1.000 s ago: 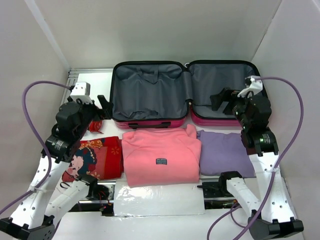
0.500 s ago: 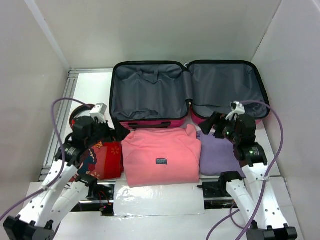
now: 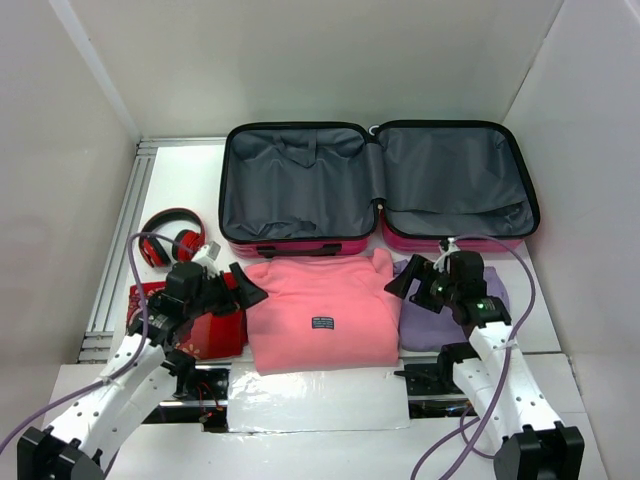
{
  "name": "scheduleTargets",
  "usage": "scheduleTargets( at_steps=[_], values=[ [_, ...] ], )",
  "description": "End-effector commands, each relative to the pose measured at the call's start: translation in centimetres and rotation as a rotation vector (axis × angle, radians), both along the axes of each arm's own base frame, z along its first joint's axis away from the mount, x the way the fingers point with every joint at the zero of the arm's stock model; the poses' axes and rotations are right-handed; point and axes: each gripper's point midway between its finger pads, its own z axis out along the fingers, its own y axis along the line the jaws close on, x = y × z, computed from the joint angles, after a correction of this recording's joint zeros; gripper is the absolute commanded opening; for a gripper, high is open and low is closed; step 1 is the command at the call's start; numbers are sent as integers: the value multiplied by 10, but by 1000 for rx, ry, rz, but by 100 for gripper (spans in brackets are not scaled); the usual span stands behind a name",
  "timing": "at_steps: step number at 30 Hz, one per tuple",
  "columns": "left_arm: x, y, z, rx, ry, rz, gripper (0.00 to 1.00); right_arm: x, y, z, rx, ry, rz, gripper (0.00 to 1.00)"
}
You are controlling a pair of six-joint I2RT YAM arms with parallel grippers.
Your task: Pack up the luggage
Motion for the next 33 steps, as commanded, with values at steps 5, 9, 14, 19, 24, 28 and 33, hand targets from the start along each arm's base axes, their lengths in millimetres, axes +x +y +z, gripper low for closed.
scheduleTargets(
  at_steps=[5, 9, 14, 19, 24, 28, 33],
  values=[
    [-2, -5, -26, -57, 86, 55, 98, -2, 10, -10, 51, 2, 37, 93],
    [-5, -2, -39, -66, 112, 86, 98, -6, 10, -18, 50, 22, 37, 93],
    [-8, -3, -58, -61, 154, 99, 98, -5, 7, -27, 40, 36, 15, 93],
    [-5, -3, -68, -5, 190, 94, 98, -3, 4, -28, 26, 35, 1, 95],
    [-6, 22, -92, 176, 290, 262, 98, 1, -3, -33, -20, 57, -18, 97],
    [-17, 41, -113, 277, 372, 333, 99, 2, -10, -34, -50, 81, -58, 98],
    [-19, 44, -107, 243, 352, 366, 99, 9, -12, -17, -31, 14, -104, 99]
  ],
)
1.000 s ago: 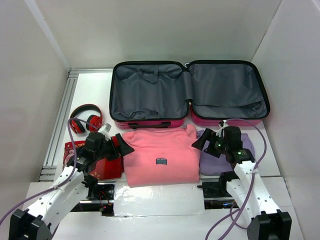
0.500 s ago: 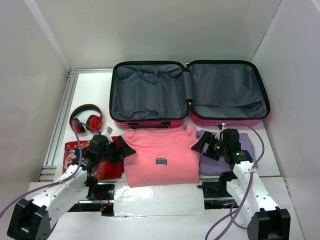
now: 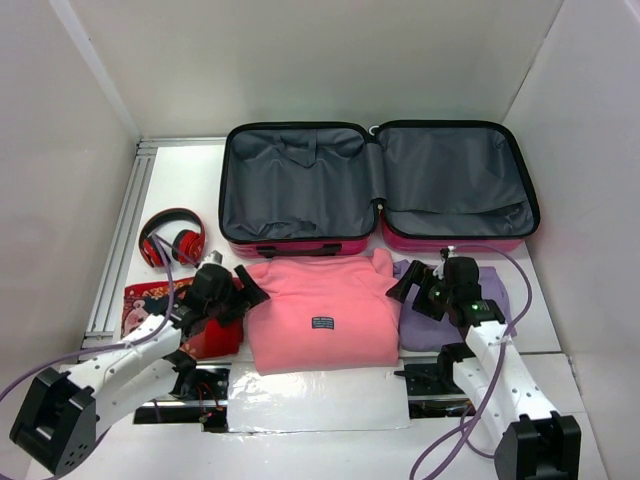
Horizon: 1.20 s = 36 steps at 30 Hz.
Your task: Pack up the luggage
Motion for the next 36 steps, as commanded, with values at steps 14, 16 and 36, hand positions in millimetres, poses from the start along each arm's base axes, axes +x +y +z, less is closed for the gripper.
scheduleTargets(
  at_steps=[14, 16, 36],
  values=[
    [-22, 6, 16, 54, 9, -119, 99, 19, -2, 21, 6, -80, -47, 99],
    [-16, -1, 21, 25, -19, -132, 99, 20, -2, 21, 6, -80, -47, 99],
    [-31, 4, -42, 12, 124, -20, 82, 22, -1, 38, -2, -124, -21, 99]
  ],
)
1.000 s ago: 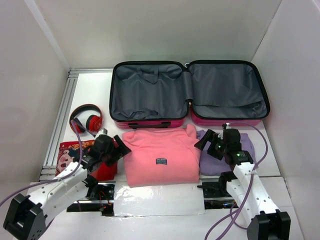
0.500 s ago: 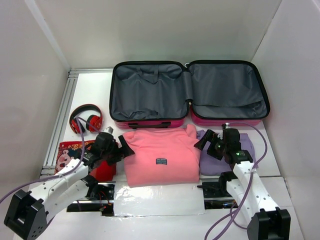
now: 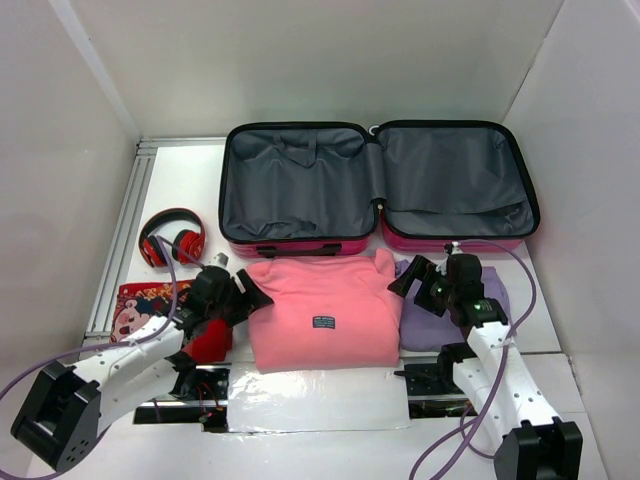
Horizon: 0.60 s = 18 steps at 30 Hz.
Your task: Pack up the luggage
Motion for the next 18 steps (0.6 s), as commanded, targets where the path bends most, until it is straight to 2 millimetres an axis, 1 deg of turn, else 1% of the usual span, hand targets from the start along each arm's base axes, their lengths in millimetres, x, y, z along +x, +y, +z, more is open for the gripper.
scheduleTargets(
  at_steps=[1, 3, 4, 7, 8, 9, 10, 11, 12, 13, 14, 15, 17, 18],
  values=[
    [-23, 22, -38, 104, 109, 36, 78, 12, 4, 22, 4, -69, 29, 99],
    [-23, 22, -38, 104, 109, 36, 66, 11, 6, 23, 14, -69, 39, 99],
    [-24, 24, -40, 116, 115, 41, 52, 8, 8, 20, 22, -59, 48, 99],
    [-22, 24, -33, 120, 101, 29, 28, 4, 9, 16, 35, -54, 50, 99],
    [-20, 23, -28, 129, 83, 9, 16, 0, 14, 15, 59, -58, 74, 99],
    [-19, 23, -23, 139, 76, -5, 12, 1, 17, 15, 76, -62, 78, 99],
    [-15, 22, -10, 148, 65, -20, 8, 0, 19, 14, 85, -65, 88, 99],
    [-15, 22, -4, 162, 64, -35, 4, -4, 24, 10, 116, -51, 102, 99],
    [-8, 31, 8, 231, 33, -34, 1, -3, 25, 10, 123, -62, 109, 99],
    [-1, 28, 19, 218, 7, -31, 1, -3, 25, 10, 123, -62, 110, 99],
    [-5, 36, 20, 263, 30, -29, 1, -5, 27, 6, 130, -50, 117, 99],
    [0, 44, 23, 310, 12, -2, 1, -5, 27, 6, 130, -50, 117, 99],
    [5, 54, 26, 370, 1, 16, 2, -5, 26, 6, 124, -54, 122, 99],
    [5, 54, 26, 370, 1, 16, 2, -7, 30, 7, 132, -52, 140, 99]
  ],
)
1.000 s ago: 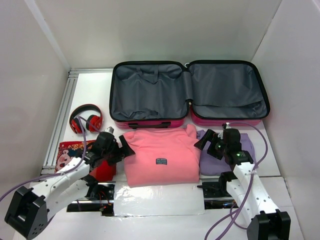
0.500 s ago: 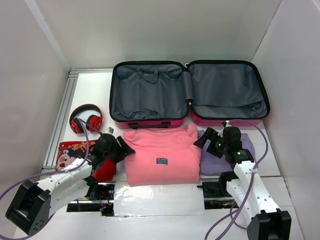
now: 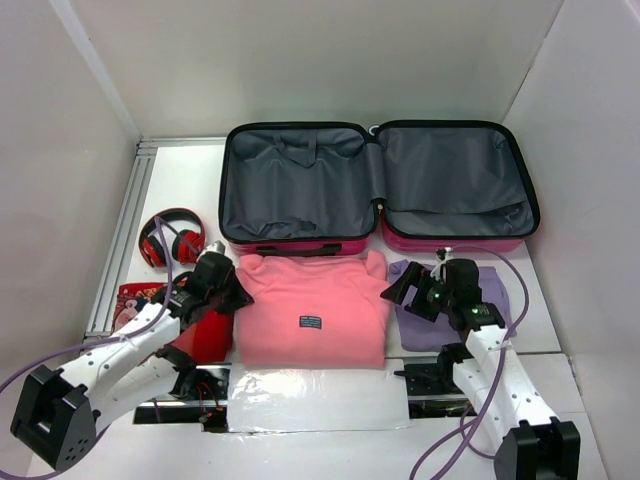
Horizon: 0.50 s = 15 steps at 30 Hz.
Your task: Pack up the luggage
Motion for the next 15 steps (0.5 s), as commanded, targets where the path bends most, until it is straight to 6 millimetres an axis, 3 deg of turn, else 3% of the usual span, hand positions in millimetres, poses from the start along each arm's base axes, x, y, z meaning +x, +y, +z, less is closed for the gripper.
scheduleTargets(
  at_steps=[1, 5, 8, 15],
  values=[
    [-2, 27, -3, 164, 10, 12, 2, 9, 9, 13, 35, -82, 46, 99],
    [-12, 18, -29, 135, 77, -31, 2, 9, 18, 21, 71, -123, 92, 99],
    [-21, 18, -46, 124, 125, -26, 1, 5, 23, 14, 97, -118, 111, 99],
    [-23, 19, -51, 112, 117, -16, 1, -2, 34, -8, 98, -68, 152, 99]
  ],
)
